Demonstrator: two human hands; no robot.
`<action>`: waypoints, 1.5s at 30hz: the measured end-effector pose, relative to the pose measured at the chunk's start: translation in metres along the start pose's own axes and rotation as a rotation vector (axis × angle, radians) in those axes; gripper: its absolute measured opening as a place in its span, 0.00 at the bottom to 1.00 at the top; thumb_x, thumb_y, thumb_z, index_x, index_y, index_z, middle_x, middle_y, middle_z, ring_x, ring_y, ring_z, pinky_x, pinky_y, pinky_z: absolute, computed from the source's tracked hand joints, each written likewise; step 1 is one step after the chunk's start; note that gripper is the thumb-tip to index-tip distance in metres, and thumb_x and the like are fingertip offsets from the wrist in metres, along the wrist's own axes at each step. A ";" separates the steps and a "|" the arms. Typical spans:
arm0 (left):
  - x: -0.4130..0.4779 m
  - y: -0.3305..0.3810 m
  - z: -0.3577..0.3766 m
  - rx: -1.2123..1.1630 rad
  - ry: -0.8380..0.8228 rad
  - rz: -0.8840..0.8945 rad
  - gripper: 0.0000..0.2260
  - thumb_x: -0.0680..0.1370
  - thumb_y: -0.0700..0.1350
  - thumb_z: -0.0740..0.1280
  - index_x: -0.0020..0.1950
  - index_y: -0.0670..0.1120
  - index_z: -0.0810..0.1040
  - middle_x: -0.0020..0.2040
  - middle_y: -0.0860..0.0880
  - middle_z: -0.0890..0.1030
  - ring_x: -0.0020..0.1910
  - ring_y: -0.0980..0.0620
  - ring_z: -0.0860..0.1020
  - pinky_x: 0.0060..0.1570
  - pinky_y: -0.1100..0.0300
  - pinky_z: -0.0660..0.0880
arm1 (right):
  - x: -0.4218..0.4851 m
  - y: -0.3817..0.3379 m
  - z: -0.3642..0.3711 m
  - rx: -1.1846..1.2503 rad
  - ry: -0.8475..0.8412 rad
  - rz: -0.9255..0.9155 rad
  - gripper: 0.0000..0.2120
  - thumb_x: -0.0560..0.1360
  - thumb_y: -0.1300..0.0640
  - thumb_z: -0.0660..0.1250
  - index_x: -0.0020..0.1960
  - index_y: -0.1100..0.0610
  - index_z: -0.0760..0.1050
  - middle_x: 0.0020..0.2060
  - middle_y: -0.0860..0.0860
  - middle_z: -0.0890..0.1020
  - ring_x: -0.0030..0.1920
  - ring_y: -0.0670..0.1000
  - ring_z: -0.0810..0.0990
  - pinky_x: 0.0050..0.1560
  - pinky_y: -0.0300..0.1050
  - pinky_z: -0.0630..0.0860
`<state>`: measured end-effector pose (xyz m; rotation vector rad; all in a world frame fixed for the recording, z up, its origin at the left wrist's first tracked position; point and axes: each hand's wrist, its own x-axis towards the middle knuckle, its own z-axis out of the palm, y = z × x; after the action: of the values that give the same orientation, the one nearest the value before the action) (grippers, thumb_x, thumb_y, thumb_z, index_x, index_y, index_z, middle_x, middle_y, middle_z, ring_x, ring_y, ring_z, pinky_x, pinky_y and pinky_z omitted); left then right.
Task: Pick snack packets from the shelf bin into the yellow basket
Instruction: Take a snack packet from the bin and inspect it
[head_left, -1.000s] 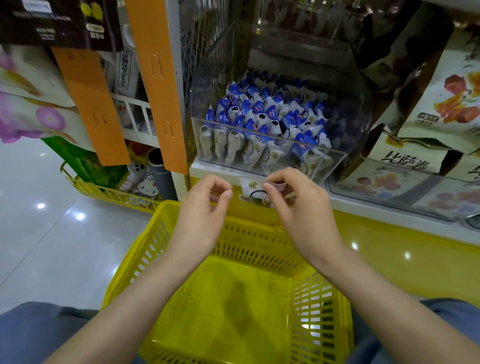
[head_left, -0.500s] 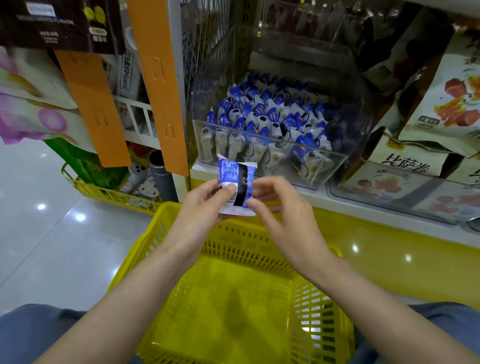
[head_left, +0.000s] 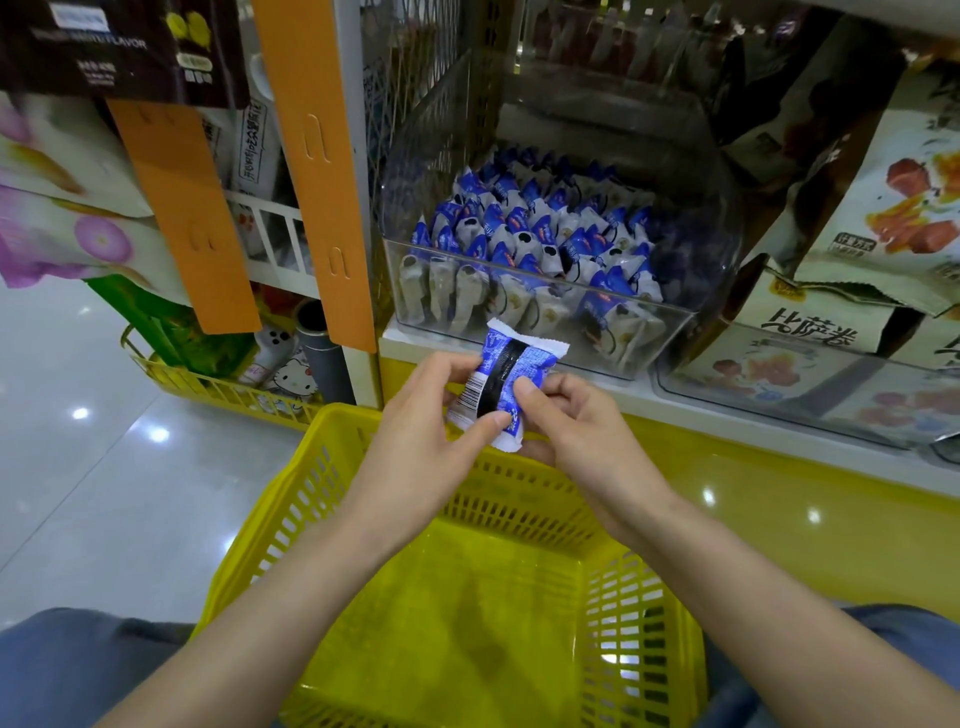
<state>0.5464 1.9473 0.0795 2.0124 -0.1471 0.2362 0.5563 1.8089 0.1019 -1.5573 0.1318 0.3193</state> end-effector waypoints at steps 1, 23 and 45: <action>0.000 -0.001 -0.001 0.005 -0.017 0.019 0.15 0.73 0.44 0.70 0.57 0.53 0.72 0.52 0.59 0.77 0.50 0.65 0.73 0.47 0.74 0.68 | 0.000 0.000 0.000 0.002 0.002 -0.001 0.06 0.77 0.57 0.63 0.50 0.59 0.73 0.44 0.54 0.84 0.41 0.48 0.82 0.45 0.43 0.80; -0.003 -0.005 -0.004 0.323 -0.096 0.033 0.09 0.80 0.44 0.56 0.57 0.47 0.72 0.39 0.49 0.76 0.34 0.51 0.74 0.31 0.57 0.68 | 0.000 0.006 0.007 -0.080 -0.082 -0.064 0.14 0.75 0.62 0.65 0.58 0.59 0.65 0.48 0.52 0.79 0.37 0.44 0.81 0.38 0.42 0.80; -0.001 0.000 -0.006 0.340 -0.002 0.093 0.09 0.80 0.45 0.57 0.45 0.43 0.73 0.31 0.54 0.70 0.31 0.55 0.70 0.31 0.62 0.64 | -0.001 0.019 0.006 -0.631 -0.070 -0.305 0.17 0.71 0.54 0.71 0.53 0.44 0.65 0.42 0.37 0.77 0.33 0.40 0.75 0.37 0.35 0.73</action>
<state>0.5450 1.9523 0.0819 2.3462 -0.2136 0.3369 0.5493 1.8143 0.0838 -2.1525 -0.2875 0.1780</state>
